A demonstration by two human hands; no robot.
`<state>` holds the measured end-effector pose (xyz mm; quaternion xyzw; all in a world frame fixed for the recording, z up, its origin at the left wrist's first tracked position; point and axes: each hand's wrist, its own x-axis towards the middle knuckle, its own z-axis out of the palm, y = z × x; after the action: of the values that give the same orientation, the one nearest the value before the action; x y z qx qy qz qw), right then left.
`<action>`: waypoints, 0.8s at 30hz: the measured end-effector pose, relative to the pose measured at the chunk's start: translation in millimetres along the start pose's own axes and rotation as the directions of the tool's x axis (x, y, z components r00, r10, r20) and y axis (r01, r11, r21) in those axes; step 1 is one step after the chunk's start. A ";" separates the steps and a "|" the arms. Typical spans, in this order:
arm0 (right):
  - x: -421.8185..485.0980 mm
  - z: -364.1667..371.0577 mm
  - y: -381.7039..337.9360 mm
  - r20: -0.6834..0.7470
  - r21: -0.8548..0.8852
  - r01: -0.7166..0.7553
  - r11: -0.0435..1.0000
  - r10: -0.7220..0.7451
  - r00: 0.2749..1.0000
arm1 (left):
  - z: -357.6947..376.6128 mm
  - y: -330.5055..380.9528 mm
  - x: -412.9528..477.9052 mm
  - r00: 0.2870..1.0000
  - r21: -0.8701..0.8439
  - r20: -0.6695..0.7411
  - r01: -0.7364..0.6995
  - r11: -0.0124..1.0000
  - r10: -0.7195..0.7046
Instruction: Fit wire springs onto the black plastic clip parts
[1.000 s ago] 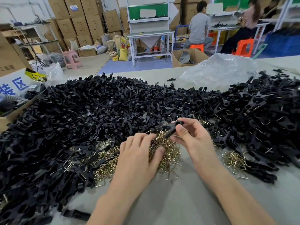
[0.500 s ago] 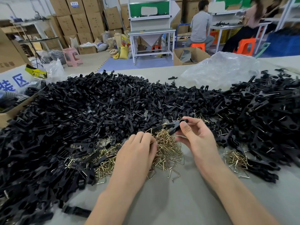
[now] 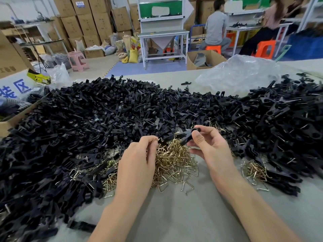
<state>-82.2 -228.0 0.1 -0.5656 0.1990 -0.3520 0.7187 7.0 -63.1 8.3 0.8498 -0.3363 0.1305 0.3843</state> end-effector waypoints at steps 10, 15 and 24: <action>-2.3 4.0 -1.1 0.134 0.151 -0.050 0.987 0.030 0.991 | 2.2 2.3 4.9 0.992 -0.366 -0.011 0.115 0.924 -0.128; -4.4 4.7 -2.1 0.203 0.218 -0.087 0.972 0.042 0.978 | 1.0 5.8 4.2 0.987 -0.502 0.046 0.155 0.851 -0.152; -6.1 6.9 -3.6 0.261 0.229 -0.103 0.968 0.041 0.964 | 1.7 14.7 5.1 0.961 -0.711 0.221 0.275 0.648 -0.166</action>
<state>-82.6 -219.3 4.8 -0.5069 0.0816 -0.2715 0.8141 0.8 -73.8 18.0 0.6646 -0.2795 -0.1216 0.6822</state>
